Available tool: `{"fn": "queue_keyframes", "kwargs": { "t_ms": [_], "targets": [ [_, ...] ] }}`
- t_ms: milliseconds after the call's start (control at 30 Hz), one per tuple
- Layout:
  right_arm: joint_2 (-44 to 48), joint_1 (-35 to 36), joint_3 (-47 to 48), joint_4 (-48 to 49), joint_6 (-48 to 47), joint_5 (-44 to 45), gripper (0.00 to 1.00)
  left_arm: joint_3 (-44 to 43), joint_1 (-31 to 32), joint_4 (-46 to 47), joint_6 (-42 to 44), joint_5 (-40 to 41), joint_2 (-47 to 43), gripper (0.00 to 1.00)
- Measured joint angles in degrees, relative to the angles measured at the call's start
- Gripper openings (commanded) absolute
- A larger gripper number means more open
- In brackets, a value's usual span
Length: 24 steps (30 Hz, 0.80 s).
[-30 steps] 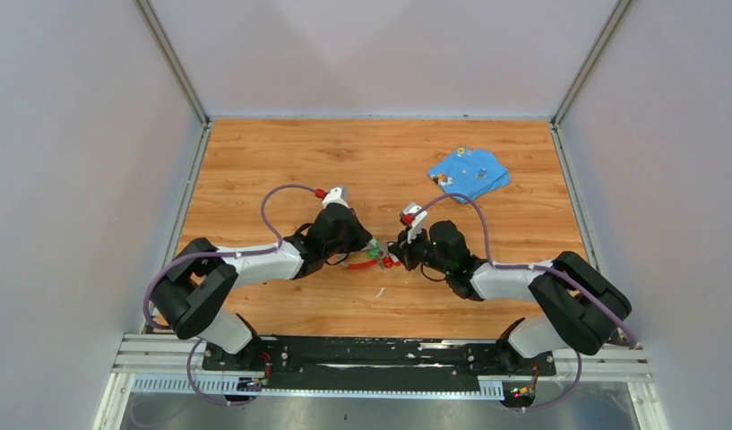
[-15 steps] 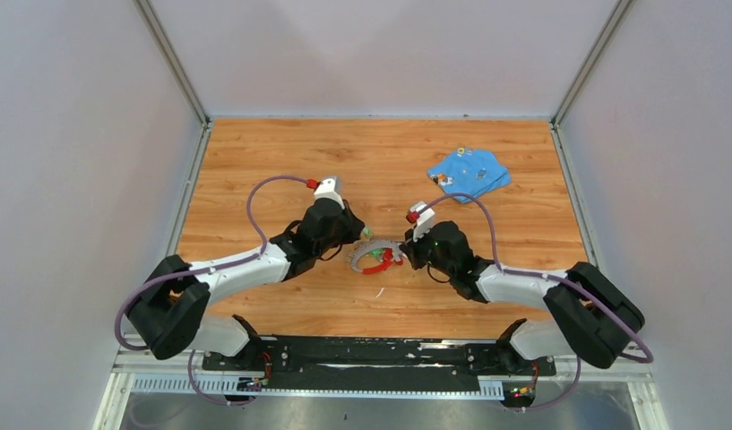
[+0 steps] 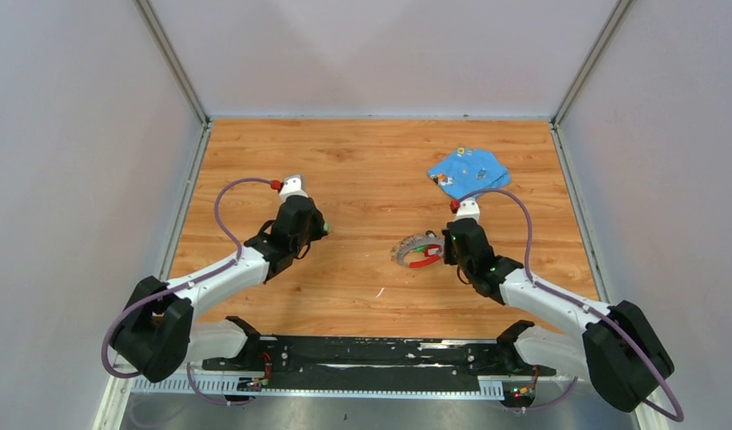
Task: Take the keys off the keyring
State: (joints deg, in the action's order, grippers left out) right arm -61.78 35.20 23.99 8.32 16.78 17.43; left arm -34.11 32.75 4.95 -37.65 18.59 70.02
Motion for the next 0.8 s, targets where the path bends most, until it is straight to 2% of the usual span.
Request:
{"fn": "queue_keyframes", "kwargs": {
  "t_ms": [67, 133, 167, 267, 367, 500, 633, 667, 700, 733, 800],
  "targets": [
    [0.0, -1.0, 0.5, -2.5, 1.1, 1.1, 0.08, 0.6, -0.5, -0.9, 0.2, 0.2, 0.0, 0.01],
    [0.0, -1.5, 1.1, -4.0, 1.9, 1.7, 0.22, 1.0, -0.8, -1.5, 0.4, 0.2, 0.0, 0.17],
    [0.0, -1.5, 1.6, -4.8, 2.4, 1.9, 0.26, 1.1, -0.9, -1.7, 0.7, 0.3, 0.0, 0.17],
    [0.0, -1.7, 3.5, -7.1, 3.4, 2.3, 0.26, 1.1, -1.3, -2.5, 0.9, 0.8, -0.1, 0.24],
    [0.2, -2.0, 5.7, -9.4, 3.8, 2.5, 0.35, 1.0, -1.6, -4.3, 1.1, 1.6, -0.9, 0.30],
    [0.2, -2.3, 8.5, -12.2, 4.6, 2.8, 0.51, 0.1, -1.6, -7.7, 2.7, 2.4, -2.4, 0.52],
    [0.3, -2.4, 11.5, -15.4, 4.5, 3.1, 0.62, -1.8, -1.8, -10.5, 5.0, 2.5, -5.6, 0.72],
    [0.3, -2.4, 12.3, -16.2, 4.4, 3.2, 0.72, -2.7, -1.8, -11.5, 5.7, 2.4, -6.4, 0.86],
    [0.5, -2.5, 13.2, -16.9, 4.2, 3.2, 0.96, -3.9, -1.9, -12.5, 6.5, 1.9, -7.2, 0.98],
    [0.6, -2.5, 14.1, -17.5, 4.0, 3.2, 0.99, -4.9, -1.9, -13.3, 7.5, 1.7, -7.8, 1.00],
    [0.7, -2.5, 16.8, -18.9, 3.1, 3.4, 1.00, -8.1, -1.9, -15.2, 9.1, 0.0, -8.9, 1.00]
  ]
}}
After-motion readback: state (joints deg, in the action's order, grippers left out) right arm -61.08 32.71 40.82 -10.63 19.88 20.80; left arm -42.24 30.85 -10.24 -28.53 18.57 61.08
